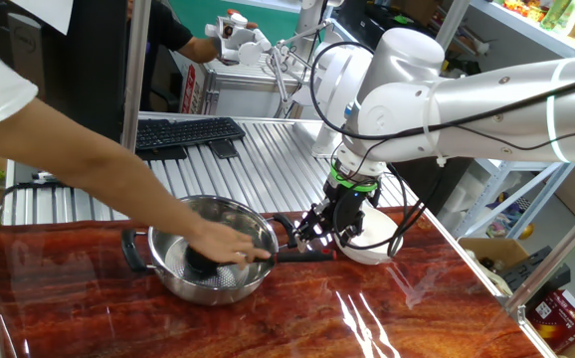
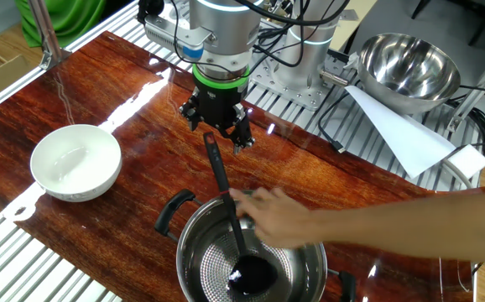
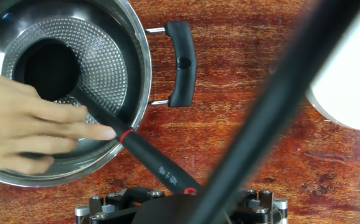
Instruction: Scoop water with a large spoon from one bowl to another
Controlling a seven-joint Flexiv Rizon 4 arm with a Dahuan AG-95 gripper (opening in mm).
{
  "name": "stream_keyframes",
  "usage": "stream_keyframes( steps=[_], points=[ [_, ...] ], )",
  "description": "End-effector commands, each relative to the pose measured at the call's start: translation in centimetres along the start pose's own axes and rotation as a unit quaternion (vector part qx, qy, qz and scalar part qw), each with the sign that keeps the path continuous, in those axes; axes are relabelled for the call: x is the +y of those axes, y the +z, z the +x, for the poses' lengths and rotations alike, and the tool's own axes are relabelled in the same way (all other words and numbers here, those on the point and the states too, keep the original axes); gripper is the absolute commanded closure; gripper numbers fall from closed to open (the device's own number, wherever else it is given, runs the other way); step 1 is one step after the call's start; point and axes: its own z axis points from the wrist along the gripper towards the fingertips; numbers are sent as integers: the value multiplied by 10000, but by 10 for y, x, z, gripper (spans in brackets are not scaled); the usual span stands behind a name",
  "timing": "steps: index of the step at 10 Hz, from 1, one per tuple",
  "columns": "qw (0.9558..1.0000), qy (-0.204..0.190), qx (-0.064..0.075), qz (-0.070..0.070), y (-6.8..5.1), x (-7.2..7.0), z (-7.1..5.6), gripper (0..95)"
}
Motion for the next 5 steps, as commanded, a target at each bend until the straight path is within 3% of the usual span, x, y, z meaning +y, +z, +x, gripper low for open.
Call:
stream_keyframes(
  steps=[1, 5],
  points=[
    [9983, 548, 39, -179, 0, 0, 0, 950],
    [9982, 565, 37, -180, 0, 0, 0, 950]
  ],
)
